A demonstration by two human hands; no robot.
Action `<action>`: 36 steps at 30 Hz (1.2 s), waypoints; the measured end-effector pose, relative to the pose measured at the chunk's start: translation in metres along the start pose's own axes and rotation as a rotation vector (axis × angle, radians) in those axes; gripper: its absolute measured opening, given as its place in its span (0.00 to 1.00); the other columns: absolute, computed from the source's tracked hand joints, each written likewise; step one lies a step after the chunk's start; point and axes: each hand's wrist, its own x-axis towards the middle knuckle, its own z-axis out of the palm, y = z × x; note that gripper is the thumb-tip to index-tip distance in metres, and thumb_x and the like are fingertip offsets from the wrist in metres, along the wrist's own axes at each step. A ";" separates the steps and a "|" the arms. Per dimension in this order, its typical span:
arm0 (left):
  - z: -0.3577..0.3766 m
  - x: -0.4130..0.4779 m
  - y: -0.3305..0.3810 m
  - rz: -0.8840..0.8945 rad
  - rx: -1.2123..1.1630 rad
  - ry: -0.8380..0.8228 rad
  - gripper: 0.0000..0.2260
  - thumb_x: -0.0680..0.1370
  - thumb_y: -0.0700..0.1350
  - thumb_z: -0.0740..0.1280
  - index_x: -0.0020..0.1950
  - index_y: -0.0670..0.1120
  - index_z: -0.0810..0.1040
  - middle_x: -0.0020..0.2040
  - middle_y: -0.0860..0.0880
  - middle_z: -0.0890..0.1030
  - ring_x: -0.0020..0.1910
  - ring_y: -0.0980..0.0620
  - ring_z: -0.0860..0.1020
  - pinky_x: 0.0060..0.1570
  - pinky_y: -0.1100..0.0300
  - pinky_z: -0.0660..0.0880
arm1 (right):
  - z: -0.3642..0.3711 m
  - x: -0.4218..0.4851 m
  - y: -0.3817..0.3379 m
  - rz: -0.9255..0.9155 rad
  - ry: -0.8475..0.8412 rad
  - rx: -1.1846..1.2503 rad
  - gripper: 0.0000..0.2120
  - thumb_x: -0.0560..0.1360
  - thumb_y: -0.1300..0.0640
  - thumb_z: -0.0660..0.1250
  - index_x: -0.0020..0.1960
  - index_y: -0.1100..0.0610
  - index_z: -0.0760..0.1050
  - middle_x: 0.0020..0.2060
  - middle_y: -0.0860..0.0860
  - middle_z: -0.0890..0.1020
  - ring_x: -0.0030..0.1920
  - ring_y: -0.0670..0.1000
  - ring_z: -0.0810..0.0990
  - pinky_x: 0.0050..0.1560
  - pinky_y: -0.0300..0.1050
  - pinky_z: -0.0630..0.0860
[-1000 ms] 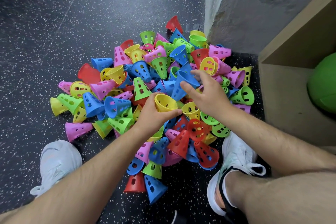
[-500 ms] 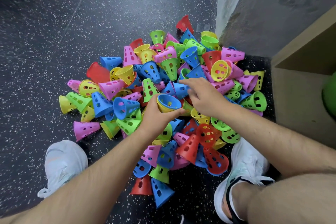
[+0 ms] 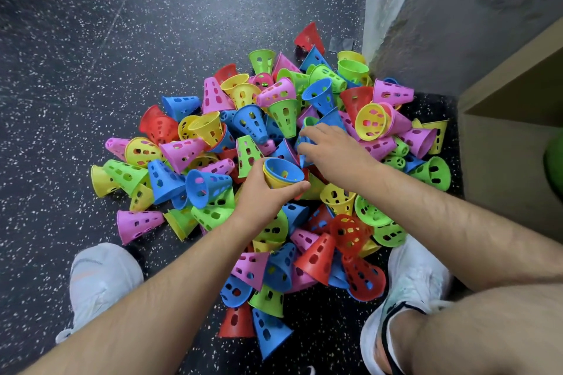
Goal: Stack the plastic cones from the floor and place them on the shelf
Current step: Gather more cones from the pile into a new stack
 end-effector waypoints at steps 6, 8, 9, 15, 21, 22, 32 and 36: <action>0.015 0.004 0.011 0.006 -0.001 -0.010 0.26 0.69 0.48 0.83 0.61 0.48 0.75 0.53 0.49 0.82 0.46 0.61 0.82 0.43 0.69 0.77 | -0.027 -0.020 0.021 0.275 0.389 0.375 0.06 0.79 0.58 0.65 0.53 0.59 0.79 0.48 0.55 0.78 0.49 0.60 0.76 0.49 0.54 0.73; 0.022 0.006 0.017 0.014 -0.007 -0.022 0.25 0.70 0.46 0.82 0.61 0.46 0.74 0.51 0.48 0.82 0.42 0.60 0.81 0.39 0.69 0.77 | -0.037 -0.029 0.020 0.353 0.427 0.519 0.08 0.80 0.58 0.65 0.55 0.60 0.79 0.50 0.55 0.79 0.51 0.56 0.76 0.53 0.47 0.71; 0.026 0.008 0.021 0.021 -0.017 -0.028 0.25 0.70 0.46 0.82 0.61 0.46 0.74 0.51 0.47 0.82 0.42 0.58 0.81 0.39 0.67 0.78 | -0.039 -0.032 0.018 0.360 0.414 0.558 0.07 0.80 0.58 0.65 0.55 0.59 0.79 0.50 0.55 0.79 0.52 0.54 0.76 0.54 0.43 0.70; 0.040 0.017 0.036 0.070 -0.010 -0.025 0.27 0.69 0.50 0.83 0.62 0.47 0.76 0.50 0.53 0.82 0.45 0.61 0.80 0.42 0.67 0.75 | -0.037 -0.048 0.014 0.286 0.217 0.712 0.09 0.81 0.55 0.66 0.60 0.55 0.79 0.54 0.48 0.78 0.54 0.44 0.75 0.56 0.37 0.71; 0.039 0.017 0.040 0.055 0.035 0.007 0.28 0.68 0.52 0.83 0.62 0.49 0.74 0.52 0.52 0.80 0.49 0.57 0.80 0.46 0.64 0.74 | -0.037 -0.041 0.024 0.361 0.114 0.845 0.19 0.82 0.56 0.59 0.73 0.54 0.70 0.63 0.48 0.77 0.63 0.44 0.74 0.65 0.43 0.71; 0.038 0.017 0.040 0.049 0.039 0.010 0.28 0.68 0.53 0.83 0.61 0.49 0.74 0.52 0.51 0.80 0.50 0.55 0.80 0.47 0.64 0.74 | -0.035 -0.037 0.028 0.350 0.134 0.788 0.19 0.82 0.58 0.59 0.73 0.55 0.70 0.64 0.50 0.77 0.65 0.47 0.73 0.67 0.46 0.70; 0.027 0.003 0.039 0.036 0.027 0.020 0.22 0.70 0.49 0.82 0.55 0.55 0.73 0.53 0.51 0.81 0.50 0.55 0.80 0.44 0.71 0.76 | -0.017 0.000 0.043 0.219 -0.058 0.001 0.27 0.74 0.68 0.63 0.71 0.55 0.68 0.65 0.53 0.73 0.65 0.59 0.67 0.62 0.54 0.69; 0.026 0.003 0.036 0.023 0.009 0.005 0.23 0.70 0.49 0.82 0.58 0.52 0.74 0.51 0.51 0.81 0.48 0.55 0.80 0.41 0.70 0.76 | -0.016 -0.005 0.038 0.200 0.075 -0.010 0.16 0.68 0.71 0.67 0.55 0.60 0.78 0.48 0.56 0.78 0.53 0.61 0.74 0.49 0.55 0.71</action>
